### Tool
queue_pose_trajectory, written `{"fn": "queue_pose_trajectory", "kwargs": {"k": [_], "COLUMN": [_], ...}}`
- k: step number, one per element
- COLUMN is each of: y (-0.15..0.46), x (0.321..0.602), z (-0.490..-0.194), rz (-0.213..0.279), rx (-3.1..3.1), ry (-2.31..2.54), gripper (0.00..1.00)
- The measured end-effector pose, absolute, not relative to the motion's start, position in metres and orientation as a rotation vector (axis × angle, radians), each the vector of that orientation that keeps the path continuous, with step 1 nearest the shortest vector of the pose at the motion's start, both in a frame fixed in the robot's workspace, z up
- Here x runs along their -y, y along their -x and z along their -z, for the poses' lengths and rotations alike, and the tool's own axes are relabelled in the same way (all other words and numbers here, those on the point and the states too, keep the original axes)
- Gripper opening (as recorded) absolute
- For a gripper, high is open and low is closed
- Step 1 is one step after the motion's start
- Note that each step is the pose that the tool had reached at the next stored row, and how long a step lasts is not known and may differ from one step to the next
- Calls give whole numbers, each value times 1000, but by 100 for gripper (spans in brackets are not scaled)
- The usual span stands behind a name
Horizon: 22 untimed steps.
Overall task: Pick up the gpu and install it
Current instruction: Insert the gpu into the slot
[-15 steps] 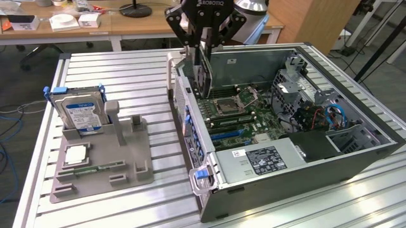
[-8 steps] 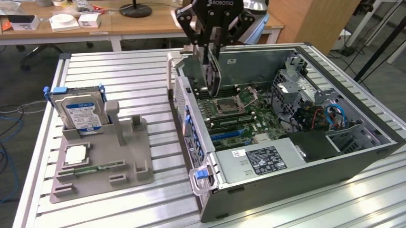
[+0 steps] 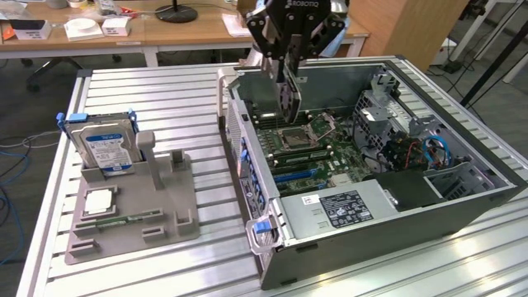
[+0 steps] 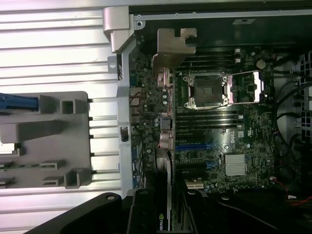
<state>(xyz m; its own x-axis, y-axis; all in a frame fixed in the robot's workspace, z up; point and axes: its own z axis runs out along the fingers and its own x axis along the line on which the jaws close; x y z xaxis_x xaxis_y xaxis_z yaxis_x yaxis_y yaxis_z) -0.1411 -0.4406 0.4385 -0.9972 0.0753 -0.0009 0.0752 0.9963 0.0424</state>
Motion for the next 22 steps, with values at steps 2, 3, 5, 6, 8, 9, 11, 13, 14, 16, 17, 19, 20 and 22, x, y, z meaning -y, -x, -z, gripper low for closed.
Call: {"fn": "queue_pose_trajectory", "kwargs": {"k": [2, 3, 5, 6, 8, 9, 11, 13, 14, 16, 17, 19, 20, 22], "y": [136, 134, 128, 126, 121, 118, 113, 108, 106, 101, 98, 93, 91, 87], "x": [440, 440, 440, 440, 440, 440, 440, 440, 440, 439, 439, 439, 439, 439], "z": [-439, -439, -439, -439, -439, -439, -439, -439, -439, -439, -439, -439, -439, -439], "rz": [-66, -66, -66, -66, -66, -66, -66, -66, -66, -67, -66, -66, -66, -66], "rx": [-3136, -3136, -3136, -3136, -3136, -3136, -3136, -3136, -3136, -3136, -3136, -3136, -3136, -3136], "ry": [-118, -118, -118, -118, -118, -118, -118, -118, -118, -118, -118, -118, -118, -118], "gripper": [26, 26, 26, 26, 26, 26, 26, 26, 26, 26, 26, 26, 26, 26]}}
